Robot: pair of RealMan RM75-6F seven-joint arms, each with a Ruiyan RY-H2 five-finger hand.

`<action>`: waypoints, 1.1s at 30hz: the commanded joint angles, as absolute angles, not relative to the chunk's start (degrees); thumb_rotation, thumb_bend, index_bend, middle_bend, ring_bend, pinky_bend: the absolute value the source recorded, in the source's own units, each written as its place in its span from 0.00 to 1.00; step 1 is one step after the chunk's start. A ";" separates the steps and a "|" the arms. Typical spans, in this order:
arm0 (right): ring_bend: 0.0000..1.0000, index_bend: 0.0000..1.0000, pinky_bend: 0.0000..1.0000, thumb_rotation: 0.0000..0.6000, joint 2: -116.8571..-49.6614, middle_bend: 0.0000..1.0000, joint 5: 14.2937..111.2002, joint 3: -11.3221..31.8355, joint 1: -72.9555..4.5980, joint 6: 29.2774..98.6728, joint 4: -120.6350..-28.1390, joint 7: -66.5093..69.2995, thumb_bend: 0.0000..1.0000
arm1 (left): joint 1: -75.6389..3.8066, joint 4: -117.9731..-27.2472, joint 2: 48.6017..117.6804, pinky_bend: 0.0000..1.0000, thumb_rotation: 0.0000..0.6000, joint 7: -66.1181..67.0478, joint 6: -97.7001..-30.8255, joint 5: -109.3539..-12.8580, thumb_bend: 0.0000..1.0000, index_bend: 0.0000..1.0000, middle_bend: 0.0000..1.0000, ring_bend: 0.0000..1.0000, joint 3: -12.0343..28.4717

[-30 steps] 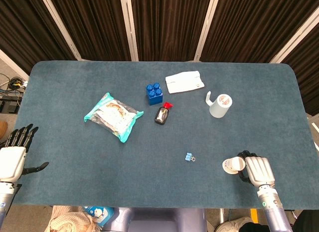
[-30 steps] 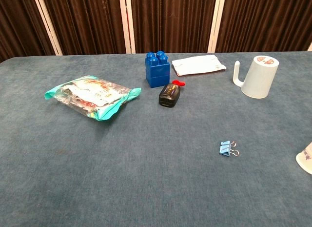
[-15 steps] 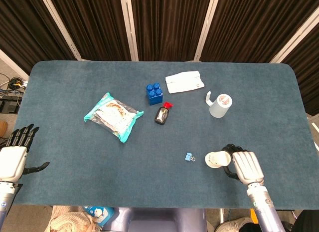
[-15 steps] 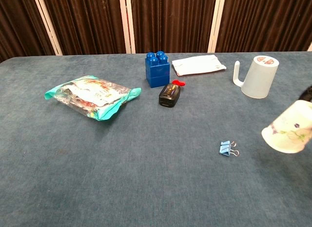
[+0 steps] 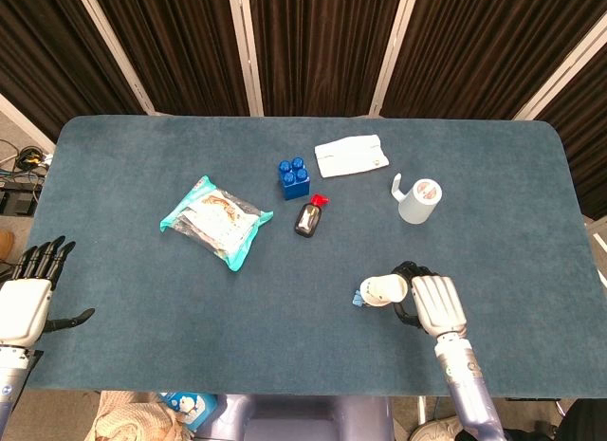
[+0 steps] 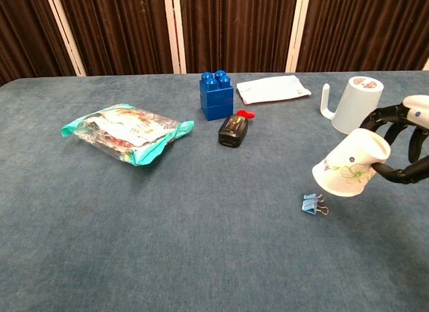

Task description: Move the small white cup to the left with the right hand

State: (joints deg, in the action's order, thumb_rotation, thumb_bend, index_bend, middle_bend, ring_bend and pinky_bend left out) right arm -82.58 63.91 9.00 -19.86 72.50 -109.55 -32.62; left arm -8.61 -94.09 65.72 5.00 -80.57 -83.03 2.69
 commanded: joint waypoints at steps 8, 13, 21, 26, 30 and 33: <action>0.33 0.38 0.47 1.00 -86.10 0.29 63.54 7.46 -21.03 72.98 -106.99 -35.10 0.45 | -8.66 -94.14 65.80 0.00 1.00 4.90 -80.65 -83.23 0.00 0.00 0.00 0.00 2.68; 0.33 0.38 0.47 1.00 -87.25 0.29 63.30 6.88 -21.25 73.39 -106.41 -35.79 0.45 | -8.69 -94.21 65.78 0.00 1.00 4.82 -80.41 -82.88 0.00 0.00 0.00 0.00 2.72; 0.33 0.36 0.47 1.00 -89.83 0.29 62.74 5.97 -21.64 73.95 -104.69 -37.35 0.45 | -8.72 -94.39 65.75 0.00 1.00 4.85 -80.34 -82.88 0.00 0.00 0.00 0.00 2.67; 0.21 0.03 0.43 1.00 -90.82 0.18 62.09 5.18 -21.71 74.70 -104.29 -39.88 0.45 | -8.73 -94.40 65.72 0.00 1.00 4.73 -80.30 -82.76 0.00 0.00 0.00 0.00 2.72; 0.10 0.00 0.33 1.00 -90.00 0.05 59.97 5.14 -21.83 75.18 -106.10 -42.65 0.43 | -8.73 -94.34 65.71 0.00 1.00 4.57 -80.38 -82.84 0.00 0.00 0.00 0.00 2.75; 0.08 0.00 0.31 1.00 -88.32 0.02 59.50 5.00 -21.63 75.98 -108.33 -43.74 0.43 | -8.73 -94.37 65.71 0.00 1.00 4.49 -80.35 -82.84 0.00 0.00 0.00 0.00 2.72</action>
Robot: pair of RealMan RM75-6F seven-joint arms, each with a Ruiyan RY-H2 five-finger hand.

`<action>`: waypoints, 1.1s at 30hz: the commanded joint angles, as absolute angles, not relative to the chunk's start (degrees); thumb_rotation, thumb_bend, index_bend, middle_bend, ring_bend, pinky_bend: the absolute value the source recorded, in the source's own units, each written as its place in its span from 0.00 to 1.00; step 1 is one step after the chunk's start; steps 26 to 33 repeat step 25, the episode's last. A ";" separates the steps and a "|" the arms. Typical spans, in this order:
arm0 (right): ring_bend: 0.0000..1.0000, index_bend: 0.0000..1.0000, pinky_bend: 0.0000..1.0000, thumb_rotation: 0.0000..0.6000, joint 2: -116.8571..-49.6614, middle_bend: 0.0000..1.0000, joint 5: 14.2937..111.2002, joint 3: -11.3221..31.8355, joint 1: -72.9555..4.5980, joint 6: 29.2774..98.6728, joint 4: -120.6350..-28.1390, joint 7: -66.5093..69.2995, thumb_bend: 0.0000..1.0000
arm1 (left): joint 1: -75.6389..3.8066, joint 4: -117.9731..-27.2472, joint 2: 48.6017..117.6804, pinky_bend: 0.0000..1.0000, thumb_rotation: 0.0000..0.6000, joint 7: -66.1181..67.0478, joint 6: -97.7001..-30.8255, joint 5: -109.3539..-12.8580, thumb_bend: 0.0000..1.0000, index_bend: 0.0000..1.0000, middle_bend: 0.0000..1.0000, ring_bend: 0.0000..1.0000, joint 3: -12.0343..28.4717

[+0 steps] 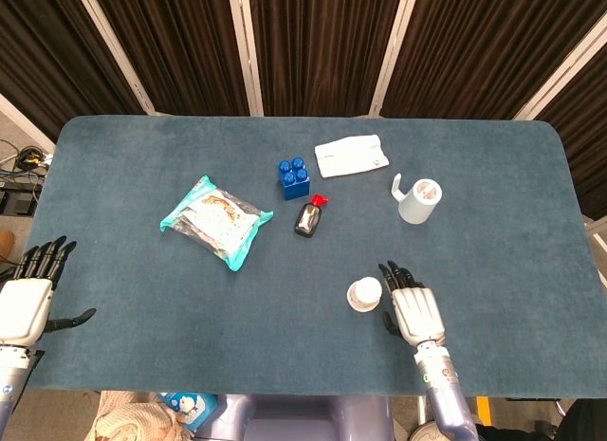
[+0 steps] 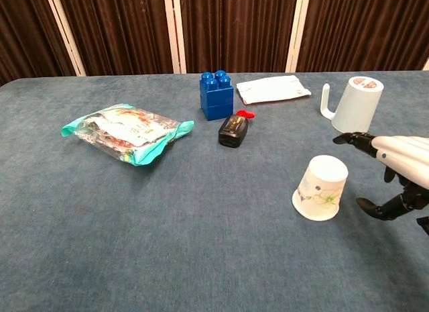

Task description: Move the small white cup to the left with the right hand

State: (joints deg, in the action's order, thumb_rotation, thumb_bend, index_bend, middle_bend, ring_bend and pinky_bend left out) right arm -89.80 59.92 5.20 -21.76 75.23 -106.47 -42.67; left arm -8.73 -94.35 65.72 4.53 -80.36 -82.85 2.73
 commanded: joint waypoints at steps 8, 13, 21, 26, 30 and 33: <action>0.04 0.00 0.25 1.00 -77.51 0.00 63.90 2.41 -18.57 79.97 -113.78 -42.32 0.42 | -8.64 -94.52 65.63 0.00 1.00 4.57 -80.52 -82.97 0.00 0.00 0.00 0.00 2.64; 0.02 0.00 0.21 1.00 -68.79 0.00 67.70 0.42 -14.96 82.62 -114.09 -35.73 0.42 | -8.56 -94.46 65.69 0.00 1.00 4.95 -80.89 -83.56 0.00 0.00 0.00 0.00 2.44; 0.00 0.00 0.07 1.00 -60.54 0.00 76.06 -1.93 -8.05 89.26 -105.71 -19.91 0.41 | -8.39 -93.42 66.22 0.00 1.00 4.96 -82.13 -85.11 0.00 0.00 0.00 0.00 2.27; 0.00 0.00 0.05 1.00 -59.11 0.00 75.26 -1.04 -5.59 90.95 -102.41 -12.94 0.40 | -8.40 -93.20 66.21 0.00 1.00 5.10 -82.34 -85.60 0.00 0.00 0.00 0.00 2.17; 0.00 0.00 0.05 1.00 -59.11 0.00 75.26 -1.04 -5.59 90.95 -102.41 -12.94 0.40 | -8.40 -93.20 66.21 0.00 1.00 5.10 -82.34 -85.60 0.00 0.00 0.00 0.00 2.17; 0.00 0.00 0.05 1.00 -59.11 0.00 75.26 -1.04 -5.59 90.95 -102.41 -12.94 0.40 | -8.40 -93.20 66.21 0.00 1.00 5.10 -82.34 -85.60 0.00 0.00 0.00 0.00 2.17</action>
